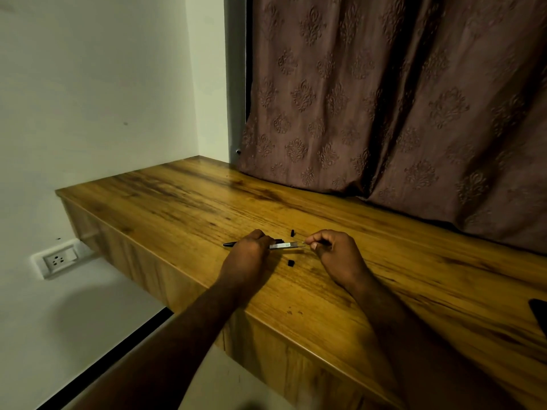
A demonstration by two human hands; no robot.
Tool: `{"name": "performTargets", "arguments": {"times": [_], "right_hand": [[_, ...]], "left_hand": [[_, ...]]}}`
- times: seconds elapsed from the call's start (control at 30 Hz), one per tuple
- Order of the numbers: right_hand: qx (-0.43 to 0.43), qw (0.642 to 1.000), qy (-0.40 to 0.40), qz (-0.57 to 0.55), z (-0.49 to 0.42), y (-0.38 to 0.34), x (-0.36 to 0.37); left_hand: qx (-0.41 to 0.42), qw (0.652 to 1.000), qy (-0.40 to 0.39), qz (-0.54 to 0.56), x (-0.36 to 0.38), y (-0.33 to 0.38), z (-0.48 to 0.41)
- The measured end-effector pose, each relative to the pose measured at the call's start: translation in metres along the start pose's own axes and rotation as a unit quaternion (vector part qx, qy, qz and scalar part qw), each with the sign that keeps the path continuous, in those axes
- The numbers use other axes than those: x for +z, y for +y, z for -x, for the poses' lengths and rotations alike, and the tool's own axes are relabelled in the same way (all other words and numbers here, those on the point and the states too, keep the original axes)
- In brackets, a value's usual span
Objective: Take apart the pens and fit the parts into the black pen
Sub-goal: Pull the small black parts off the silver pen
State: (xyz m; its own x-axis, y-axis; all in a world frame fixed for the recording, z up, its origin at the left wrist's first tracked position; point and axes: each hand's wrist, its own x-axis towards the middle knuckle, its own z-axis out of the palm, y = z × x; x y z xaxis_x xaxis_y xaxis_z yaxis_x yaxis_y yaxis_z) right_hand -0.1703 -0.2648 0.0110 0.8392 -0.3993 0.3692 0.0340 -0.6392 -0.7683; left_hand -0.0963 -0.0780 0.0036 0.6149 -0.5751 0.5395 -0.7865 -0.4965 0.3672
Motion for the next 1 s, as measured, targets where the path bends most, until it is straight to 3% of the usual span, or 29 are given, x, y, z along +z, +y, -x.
{"name": "performTargets", "arguments": {"times": [1.0], "right_hand": [[-0.047,0.999,0.016,-0.016,0.0011,0.0010,-0.0020]], "left_hand": [[-0.001,1.000,0.018,0.007,0.0061,-0.0060,-0.0002]]}}
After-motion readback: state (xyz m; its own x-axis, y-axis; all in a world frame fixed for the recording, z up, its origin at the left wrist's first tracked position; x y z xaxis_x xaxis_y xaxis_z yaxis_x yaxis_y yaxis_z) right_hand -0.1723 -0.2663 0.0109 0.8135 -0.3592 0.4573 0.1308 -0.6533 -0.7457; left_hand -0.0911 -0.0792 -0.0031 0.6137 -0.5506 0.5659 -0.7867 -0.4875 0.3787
